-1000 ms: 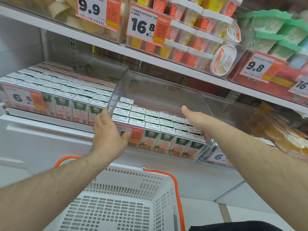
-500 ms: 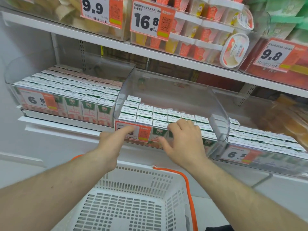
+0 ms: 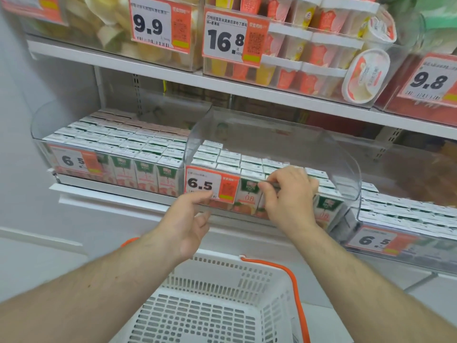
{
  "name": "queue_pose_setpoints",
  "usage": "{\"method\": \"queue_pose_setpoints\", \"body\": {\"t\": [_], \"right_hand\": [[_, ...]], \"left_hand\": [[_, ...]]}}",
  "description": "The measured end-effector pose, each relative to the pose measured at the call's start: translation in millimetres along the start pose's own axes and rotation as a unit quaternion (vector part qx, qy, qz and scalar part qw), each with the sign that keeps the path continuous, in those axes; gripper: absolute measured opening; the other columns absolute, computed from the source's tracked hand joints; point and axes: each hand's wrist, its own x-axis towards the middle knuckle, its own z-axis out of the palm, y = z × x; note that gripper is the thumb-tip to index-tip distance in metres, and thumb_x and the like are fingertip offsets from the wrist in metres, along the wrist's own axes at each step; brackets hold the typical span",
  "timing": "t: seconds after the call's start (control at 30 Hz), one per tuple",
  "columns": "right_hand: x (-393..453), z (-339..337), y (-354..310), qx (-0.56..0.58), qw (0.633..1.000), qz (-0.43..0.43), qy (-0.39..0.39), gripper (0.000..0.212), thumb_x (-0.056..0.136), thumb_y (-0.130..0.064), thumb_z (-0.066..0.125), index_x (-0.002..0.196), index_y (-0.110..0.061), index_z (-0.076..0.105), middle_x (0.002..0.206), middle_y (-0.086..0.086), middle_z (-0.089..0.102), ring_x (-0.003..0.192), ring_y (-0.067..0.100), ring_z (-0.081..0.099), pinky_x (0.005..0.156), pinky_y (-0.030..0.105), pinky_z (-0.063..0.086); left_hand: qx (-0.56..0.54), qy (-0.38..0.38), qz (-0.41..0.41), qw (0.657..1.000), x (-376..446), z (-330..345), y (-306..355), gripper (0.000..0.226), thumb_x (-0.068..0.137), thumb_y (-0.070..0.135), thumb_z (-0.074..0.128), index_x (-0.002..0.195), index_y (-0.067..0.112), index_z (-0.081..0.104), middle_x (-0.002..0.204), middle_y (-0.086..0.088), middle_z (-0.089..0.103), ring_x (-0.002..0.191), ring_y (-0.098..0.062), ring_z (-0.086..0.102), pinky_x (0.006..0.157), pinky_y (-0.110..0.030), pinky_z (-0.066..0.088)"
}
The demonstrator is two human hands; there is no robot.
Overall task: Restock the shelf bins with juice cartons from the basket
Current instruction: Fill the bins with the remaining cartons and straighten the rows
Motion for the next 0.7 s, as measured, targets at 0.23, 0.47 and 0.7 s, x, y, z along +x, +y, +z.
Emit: {"method": "queue_pose_setpoints", "body": {"t": [0.23,0.47,0.7], "right_hand": [[30,9,9,-0.005,0.999,0.026,-0.023,0.021,0.085,-0.027,0.072,0.073,-0.022,0.056,0.081,-0.01,0.05,0.087,0.011,0.038,0.077,0.027,0.014],[25,20,14,0.002,0.998,0.042,-0.057,0.023,0.087,-0.026,0.071,0.073,-0.022,0.054,0.079,-0.011,0.048,0.085,0.012,0.04,0.075,0.026,0.012],[5,25,16,0.027,0.998,0.028,-0.052,0.028,0.084,-0.02,0.075,0.07,-0.022,0.05,0.076,-0.01,0.046,0.081,0.014,0.041,0.074,0.025,0.013]], "left_hand": [[-0.015,-0.068,-0.028,0.997,9,-4,12,0.059,0.09,0.013,0.053,0.146,0.024,0.039,0.155,-0.01,0.033,0.147,-0.033,0.017,0.115,-0.047,0.027],[-0.014,-0.047,-0.038,0.998,17,-1,6,0.054,0.092,0.011,0.053,0.145,0.014,0.043,0.154,-0.003,0.036,0.134,-0.024,0.045,0.103,-0.045,0.043],[0.033,-0.033,-0.056,0.997,20,-2,-7,0.044,0.092,0.011,0.055,0.135,0.018,0.052,0.133,-0.001,0.057,0.126,-0.025,0.052,0.096,-0.045,0.048]]}}
